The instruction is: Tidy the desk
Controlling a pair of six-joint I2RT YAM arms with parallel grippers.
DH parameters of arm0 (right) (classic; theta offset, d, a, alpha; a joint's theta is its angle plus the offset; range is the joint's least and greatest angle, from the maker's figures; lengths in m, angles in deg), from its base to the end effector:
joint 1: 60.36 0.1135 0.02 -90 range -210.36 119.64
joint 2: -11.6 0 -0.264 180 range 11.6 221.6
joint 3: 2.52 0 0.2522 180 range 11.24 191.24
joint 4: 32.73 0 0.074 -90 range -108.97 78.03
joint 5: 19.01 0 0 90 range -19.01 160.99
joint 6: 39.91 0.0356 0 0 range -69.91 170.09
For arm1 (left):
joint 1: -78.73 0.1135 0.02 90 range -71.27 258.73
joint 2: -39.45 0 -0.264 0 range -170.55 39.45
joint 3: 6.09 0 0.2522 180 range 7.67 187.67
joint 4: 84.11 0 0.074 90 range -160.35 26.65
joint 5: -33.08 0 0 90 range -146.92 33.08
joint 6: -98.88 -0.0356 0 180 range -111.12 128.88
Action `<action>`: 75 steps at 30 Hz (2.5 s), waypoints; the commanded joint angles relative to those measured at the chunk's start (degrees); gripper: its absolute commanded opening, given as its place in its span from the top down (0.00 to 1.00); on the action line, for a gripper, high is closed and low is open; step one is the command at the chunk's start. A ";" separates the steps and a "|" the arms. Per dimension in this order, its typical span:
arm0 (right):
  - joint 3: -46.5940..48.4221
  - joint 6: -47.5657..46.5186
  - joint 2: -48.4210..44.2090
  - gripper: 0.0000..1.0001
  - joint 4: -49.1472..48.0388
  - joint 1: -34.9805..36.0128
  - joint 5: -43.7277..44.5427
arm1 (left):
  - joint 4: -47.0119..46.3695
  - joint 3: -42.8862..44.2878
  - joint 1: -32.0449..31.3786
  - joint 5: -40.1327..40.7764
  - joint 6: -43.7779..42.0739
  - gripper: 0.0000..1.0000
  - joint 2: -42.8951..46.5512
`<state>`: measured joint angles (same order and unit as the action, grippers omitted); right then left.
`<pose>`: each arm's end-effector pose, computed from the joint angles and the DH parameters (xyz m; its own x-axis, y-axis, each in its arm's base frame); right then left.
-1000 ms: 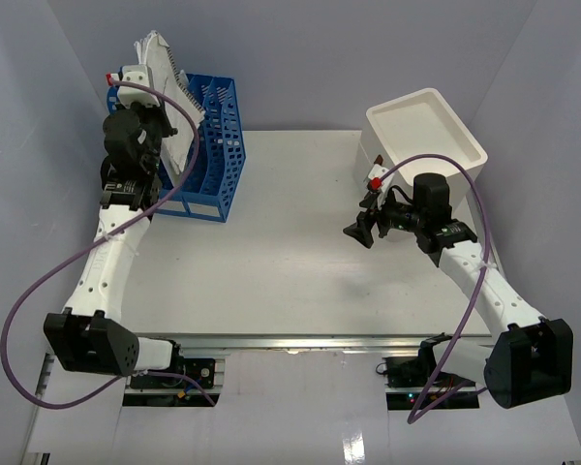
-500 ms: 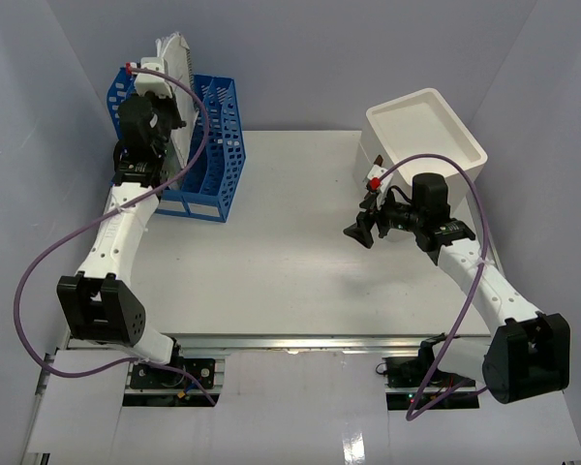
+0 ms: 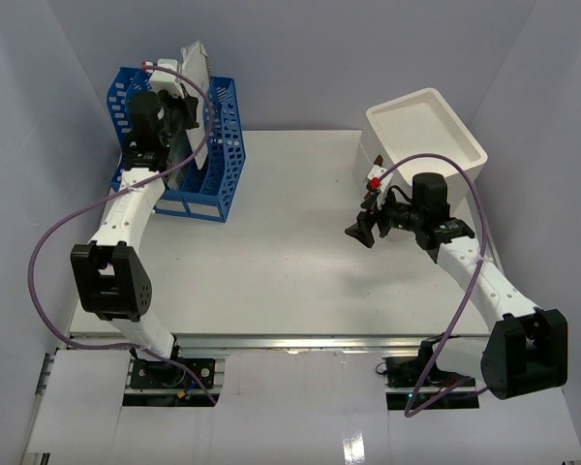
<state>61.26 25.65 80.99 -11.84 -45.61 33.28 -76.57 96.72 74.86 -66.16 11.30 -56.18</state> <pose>0.2551 0.0897 0.2904 -0.0905 -0.3623 -0.9277 -0.8438 0.5226 -0.1218 0.4039 -0.0331 0.4071 -0.0158 -0.0407 -0.9990 0.2264 0.9731 -0.0432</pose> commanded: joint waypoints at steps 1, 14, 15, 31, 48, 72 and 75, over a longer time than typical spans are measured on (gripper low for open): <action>0.08 -0.79 0.01 0.10 -0.63 -0.47 -0.69 | -4.51 -0.81 0.22 -4.33 3.16 1.00 -0.09; -0.10 -1.14 0.42 0.10 -0.36 -0.88 -1.22 | -10.81 -3.57 0.71 -0.05 -5.72 1.00 -5.16; -0.08 -1.16 0.49 0.10 -0.36 -0.96 -1.22 | -11.30 -4.62 0.71 0.16 -6.01 1.00 -5.01; -1.48 2.09 -2.19 0.10 -2.07 -10.22 0.21 | -11.78 -28.00 0.79 -0.63 9.77 0.02 19.76; -8.86 7.43 -30.64 0.10 8.66 -13.25 19.54 | 6.77 -61.75 0.32 -26.27 19.85 0.02 73.61; -19.08 13.43 -38.81 0.10 6.30 -13.25 30.26 | 15.01 -62.06 -0.44 -26.53 19.73 0.02 80.71; -19.17 13.19 -38.71 0.10 6.15 -13.26 31.38 | 15.01 -62.06 -0.61 -26.44 19.64 0.02 81.13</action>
<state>42.15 38.36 42.63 -2.80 -58.84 62.41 -62.31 34.59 74.74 -93.21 31.38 24.02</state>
